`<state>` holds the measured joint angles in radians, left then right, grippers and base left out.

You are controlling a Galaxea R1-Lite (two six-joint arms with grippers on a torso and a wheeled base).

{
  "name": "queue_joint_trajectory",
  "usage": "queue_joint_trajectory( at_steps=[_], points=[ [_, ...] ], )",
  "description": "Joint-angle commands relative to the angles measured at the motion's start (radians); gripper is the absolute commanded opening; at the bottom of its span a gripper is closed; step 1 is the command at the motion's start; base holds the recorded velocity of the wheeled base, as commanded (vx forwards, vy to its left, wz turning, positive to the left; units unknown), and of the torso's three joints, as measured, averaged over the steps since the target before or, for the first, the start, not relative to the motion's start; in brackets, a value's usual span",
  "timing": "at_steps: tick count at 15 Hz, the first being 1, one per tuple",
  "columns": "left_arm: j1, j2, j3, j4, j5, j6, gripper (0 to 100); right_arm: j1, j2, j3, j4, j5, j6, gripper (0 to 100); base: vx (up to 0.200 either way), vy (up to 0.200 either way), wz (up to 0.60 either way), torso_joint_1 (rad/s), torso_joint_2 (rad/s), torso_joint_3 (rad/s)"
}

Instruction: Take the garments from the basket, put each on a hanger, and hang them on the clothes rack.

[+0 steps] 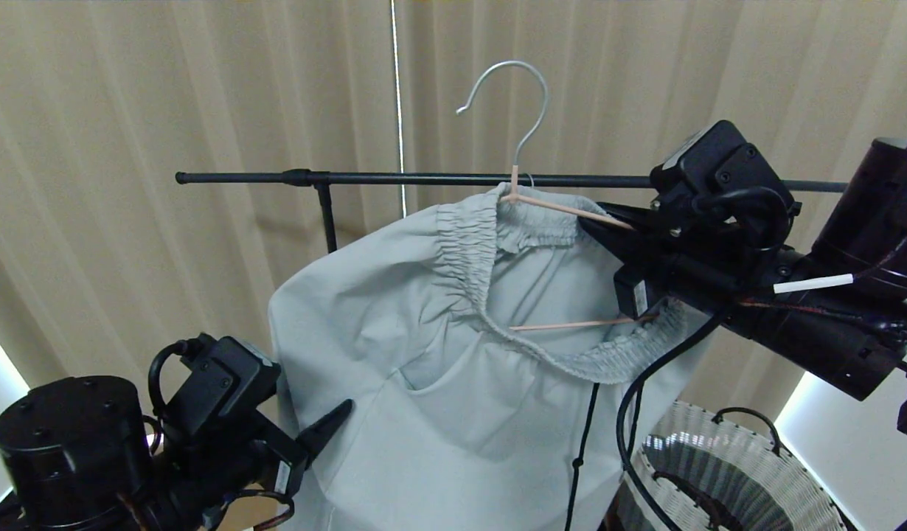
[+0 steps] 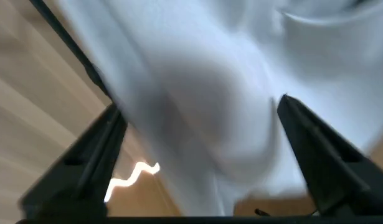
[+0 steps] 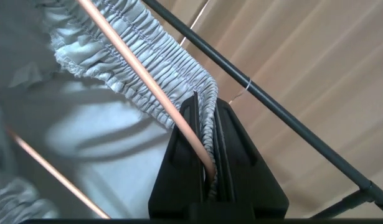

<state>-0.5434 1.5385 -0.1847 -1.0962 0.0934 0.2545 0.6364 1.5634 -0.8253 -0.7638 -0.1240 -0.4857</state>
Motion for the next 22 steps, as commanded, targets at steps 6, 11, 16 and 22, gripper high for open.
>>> queue_joint_trajectory(
  at_steps=[6,11,16,22],
  points=[
    [0.007,0.008,0.045,-0.068,0.002,0.005,0,-0.101,0.01,-0.001,0.0,-0.002,0.001,0,0.0,0.0,0.0,0.0,0.0,0.0],
    [0.165,0.006,0.1,-0.215,-0.006,0.005,0,-0.213,0.01,0.008,0.003,0.032,-0.001,0,0.0,0.0,0.0,0.0,0.0,0.0],
    [0.27,0.022,0.094,-0.245,-0.004,0.029,0,-0.215,0.009,0.025,0.001,0.034,-0.002,0,0.0,0.0,0.0,0.0,0.0,0.0],
    [0.114,0.041,0.116,-0.243,-0.006,0.031,0,-0.202,0.017,0.014,0.0,0.035,-0.002,0,0.0,0.0,0.0,0.0,0.0,0.0]
  ],
)
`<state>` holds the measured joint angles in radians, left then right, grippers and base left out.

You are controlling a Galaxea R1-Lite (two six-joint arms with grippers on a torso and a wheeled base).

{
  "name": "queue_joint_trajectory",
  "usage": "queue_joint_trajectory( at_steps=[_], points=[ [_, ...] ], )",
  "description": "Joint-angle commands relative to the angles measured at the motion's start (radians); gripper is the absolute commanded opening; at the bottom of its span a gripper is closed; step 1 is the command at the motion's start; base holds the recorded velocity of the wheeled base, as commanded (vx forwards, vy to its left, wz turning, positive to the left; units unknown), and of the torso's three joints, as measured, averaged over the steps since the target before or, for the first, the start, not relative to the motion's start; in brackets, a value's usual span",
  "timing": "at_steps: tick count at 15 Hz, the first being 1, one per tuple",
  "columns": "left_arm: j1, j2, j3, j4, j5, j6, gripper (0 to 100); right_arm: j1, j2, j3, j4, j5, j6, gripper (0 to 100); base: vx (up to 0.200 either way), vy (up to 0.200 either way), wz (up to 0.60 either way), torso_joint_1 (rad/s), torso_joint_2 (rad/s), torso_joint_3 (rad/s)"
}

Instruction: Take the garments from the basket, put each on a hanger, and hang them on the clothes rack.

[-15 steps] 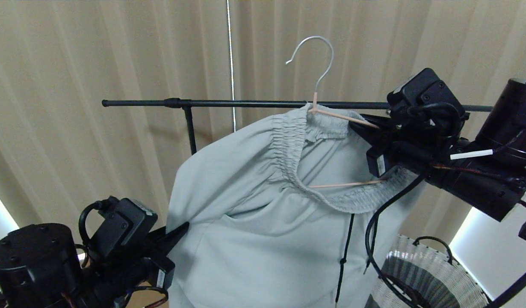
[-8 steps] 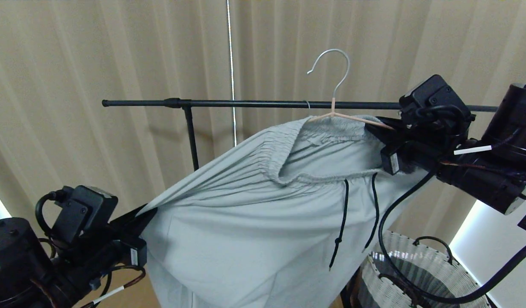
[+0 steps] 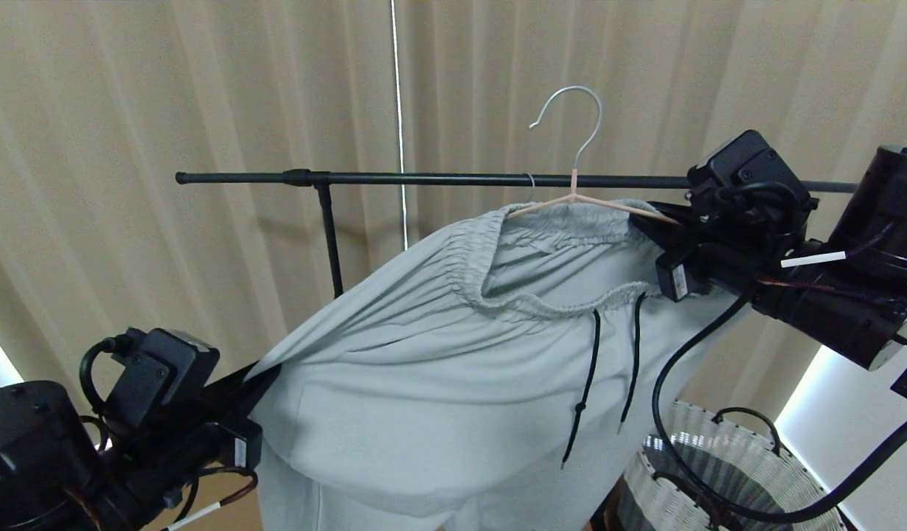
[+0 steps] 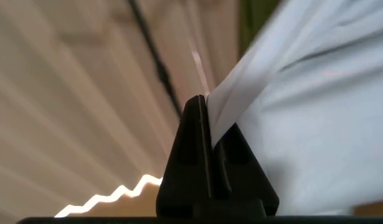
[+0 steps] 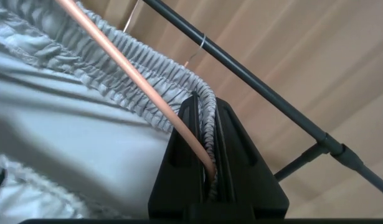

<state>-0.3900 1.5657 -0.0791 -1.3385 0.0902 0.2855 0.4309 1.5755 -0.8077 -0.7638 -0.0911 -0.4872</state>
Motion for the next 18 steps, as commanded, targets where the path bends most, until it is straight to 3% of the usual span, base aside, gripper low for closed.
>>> queue_joint_trajectory(
  at_steps=[1,4,5,8,14,16,18],
  points=[
    [-0.069,0.031,0.01,-0.002,-0.001,0.0,0,0.005,0.003,-0.007,0.0,0.002,-0.001,0,0.0,0.0,0.0,0.0,0.0,0.0],
    [-0.112,0.036,0.03,-0.002,-0.001,0.0,0,0.009,-0.003,-0.007,0.001,0.002,-0.001,0,0.0,0.0,0.0,0.0,0.0,0.0],
    [-0.122,0.036,0.038,-0.002,-0.001,-0.002,100,0.009,-0.005,-0.007,0.0,0.002,-0.001,0,0.0,0.0,0.0,0.0,0.0,0.0],
    [-0.132,0.022,0.033,-0.004,-0.001,0.0,100,0.011,-0.006,-0.007,0.001,-0.001,-0.001,0,0.0,0.0,0.0,0.0,0.0,0.0],
    [-0.121,-0.144,0.039,0.016,-0.001,-0.005,100,0.003,-0.015,0.005,0.015,-0.022,-0.005,0,0.0,0.0,0.0,0.0,0.0,0.0],
    [-0.112,-0.216,0.027,0.071,-0.001,-0.005,100,-0.007,-0.026,0.005,0.043,-0.049,-0.007,0,0.0,0.0,0.0,0.0,0.0,0.0],
    [-0.084,-0.355,-0.022,0.251,-0.004,-0.014,100,-0.027,-0.072,0.005,0.133,-0.07,-0.007,0,0.0,0.0,0.0,0.0,0.0,0.0]
  ],
)
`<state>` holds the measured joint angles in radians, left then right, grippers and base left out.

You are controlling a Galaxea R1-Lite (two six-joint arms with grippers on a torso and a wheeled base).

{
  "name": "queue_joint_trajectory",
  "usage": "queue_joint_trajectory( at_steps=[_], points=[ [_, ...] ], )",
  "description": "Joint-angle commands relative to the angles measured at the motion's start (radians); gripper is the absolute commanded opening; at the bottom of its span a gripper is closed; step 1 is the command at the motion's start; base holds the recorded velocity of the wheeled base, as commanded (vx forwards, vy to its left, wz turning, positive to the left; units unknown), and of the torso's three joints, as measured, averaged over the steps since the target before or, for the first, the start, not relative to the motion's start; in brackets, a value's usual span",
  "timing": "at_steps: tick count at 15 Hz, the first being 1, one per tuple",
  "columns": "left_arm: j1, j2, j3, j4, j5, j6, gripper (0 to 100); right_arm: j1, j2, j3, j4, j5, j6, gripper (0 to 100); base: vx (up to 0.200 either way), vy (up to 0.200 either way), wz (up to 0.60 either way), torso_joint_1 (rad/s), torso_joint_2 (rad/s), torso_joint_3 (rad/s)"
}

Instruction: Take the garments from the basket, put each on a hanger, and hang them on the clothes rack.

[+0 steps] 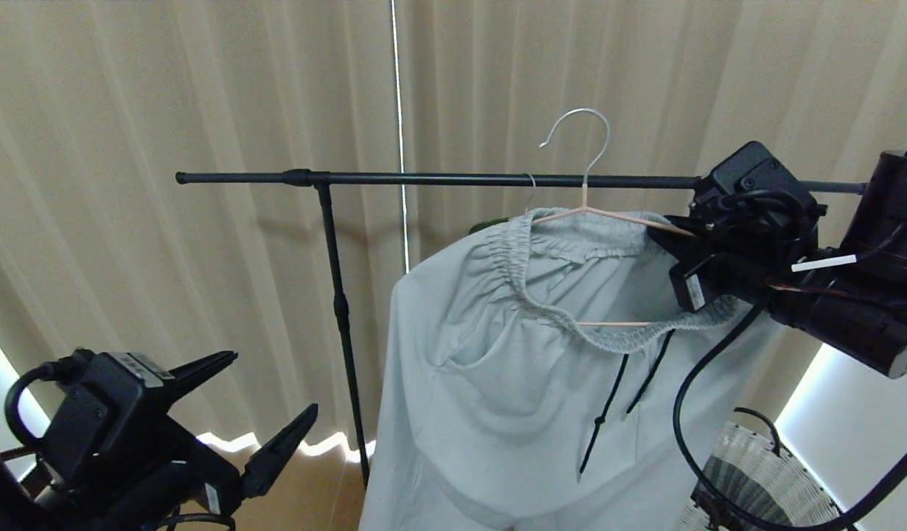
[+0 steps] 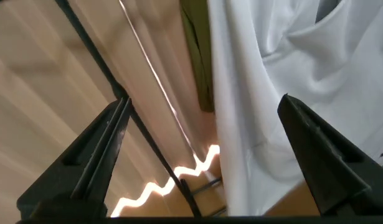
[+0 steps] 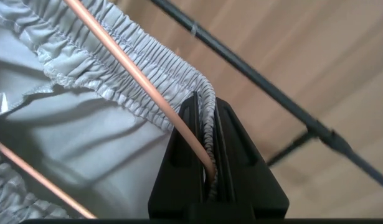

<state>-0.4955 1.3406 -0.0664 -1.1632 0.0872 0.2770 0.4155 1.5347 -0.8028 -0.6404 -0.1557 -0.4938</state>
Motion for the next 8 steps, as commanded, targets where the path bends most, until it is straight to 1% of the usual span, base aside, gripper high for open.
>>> queue_joint_trajectory(
  at_steps=[1,3,4,5,6,7,8],
  points=[
    [0.034,-0.192,-0.043,0.157,-0.003,-0.01,100,-0.026,-0.05,0.002,0.051,-0.031,0.0,0,0.0,0.0,0.0,0.0,0.0,0.0],
    [0.037,-0.331,-0.032,0.32,-0.027,-0.006,100,-0.057,-0.113,0.014,0.134,-0.088,-0.002,0,0.0,0.0,0.0,0.0,0.0,0.0],
    [0.04,-0.382,-0.047,0.389,-0.075,-0.001,100,-0.086,-0.157,0.025,0.188,-0.105,-0.002,0,0.0,0.0,0.0,0.0,0.0,0.0],
    [0.043,-0.42,-0.061,0.422,-0.103,-0.001,100,-0.11,-0.2,0.04,0.243,-0.108,-0.006,0,0.0,0.0,0.0,0.0,0.0,0.0],
    [0.051,-0.437,-0.064,0.433,-0.107,-0.001,100,-0.142,-0.243,0.054,0.3,-0.108,-0.012,0,0.0,0.0,0.0,0.0,0.0,0.0],
    [0.057,-0.439,-0.062,0.433,-0.109,-0.001,100,-0.158,-0.266,0.065,0.323,-0.11,-0.012,0,0.0,0.0,0.0,0.0,0.0,0.0],
    [0.075,-0.431,-0.064,0.433,-0.109,-0.001,100,-0.212,-0.335,0.089,0.398,-0.11,-0.014,0,0.0,0.0,0.0,0.0,0.0,0.0]
  ],
)
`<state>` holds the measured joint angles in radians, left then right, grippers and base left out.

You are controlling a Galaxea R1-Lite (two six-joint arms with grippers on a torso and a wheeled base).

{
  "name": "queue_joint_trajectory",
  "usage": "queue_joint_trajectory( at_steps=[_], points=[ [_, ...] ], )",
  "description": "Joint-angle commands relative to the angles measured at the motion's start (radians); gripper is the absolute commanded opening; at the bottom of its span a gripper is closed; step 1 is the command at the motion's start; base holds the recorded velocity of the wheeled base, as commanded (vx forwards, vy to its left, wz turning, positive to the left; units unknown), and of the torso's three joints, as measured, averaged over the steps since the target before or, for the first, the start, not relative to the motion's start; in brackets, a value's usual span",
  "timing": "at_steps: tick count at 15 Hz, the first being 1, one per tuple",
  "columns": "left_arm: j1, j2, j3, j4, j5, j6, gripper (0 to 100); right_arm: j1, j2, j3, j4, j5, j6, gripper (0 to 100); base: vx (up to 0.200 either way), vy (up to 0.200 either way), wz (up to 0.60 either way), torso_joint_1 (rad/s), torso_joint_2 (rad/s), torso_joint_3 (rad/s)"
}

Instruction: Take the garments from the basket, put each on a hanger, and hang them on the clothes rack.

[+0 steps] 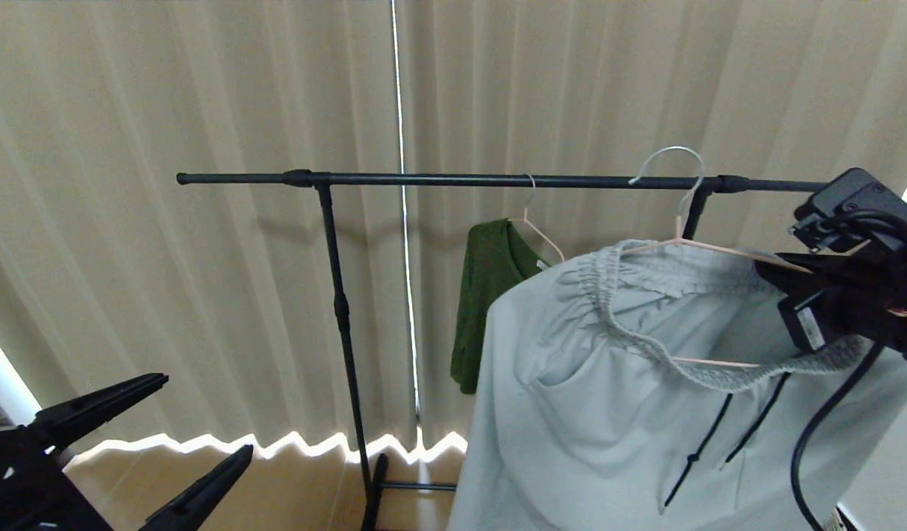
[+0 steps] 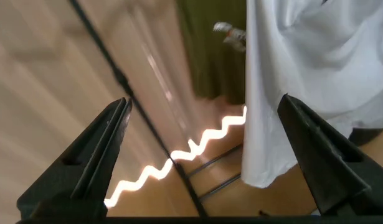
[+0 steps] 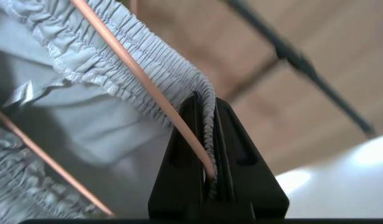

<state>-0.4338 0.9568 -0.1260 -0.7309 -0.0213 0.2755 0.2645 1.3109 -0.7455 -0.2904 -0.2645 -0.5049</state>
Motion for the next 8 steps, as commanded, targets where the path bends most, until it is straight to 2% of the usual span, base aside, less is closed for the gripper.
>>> queue_joint_trajectory(
  at_steps=[1,3,8],
  points=[
    [0.017,-0.036,-0.007,0.001,-0.003,0.001,100,-0.096,-0.165,0.045,0.108,-0.001,-0.004,0,0.0,0.0,0.0,0.0,0.0,0.0],
    [0.018,0.0,-0.007,-0.002,-0.006,-0.004,100,-0.1,-0.206,0.064,0.155,-0.001,-0.003,0,0.0,0.0,0.0,0.0,0.0,0.0],
    [0.023,0.011,0.0,-0.002,-0.005,-0.009,100,-0.1,-0.214,0.11,0.148,0.002,0.0,0,0.0,0.0,0.0,0.0,0.0,0.0]
  ],
)
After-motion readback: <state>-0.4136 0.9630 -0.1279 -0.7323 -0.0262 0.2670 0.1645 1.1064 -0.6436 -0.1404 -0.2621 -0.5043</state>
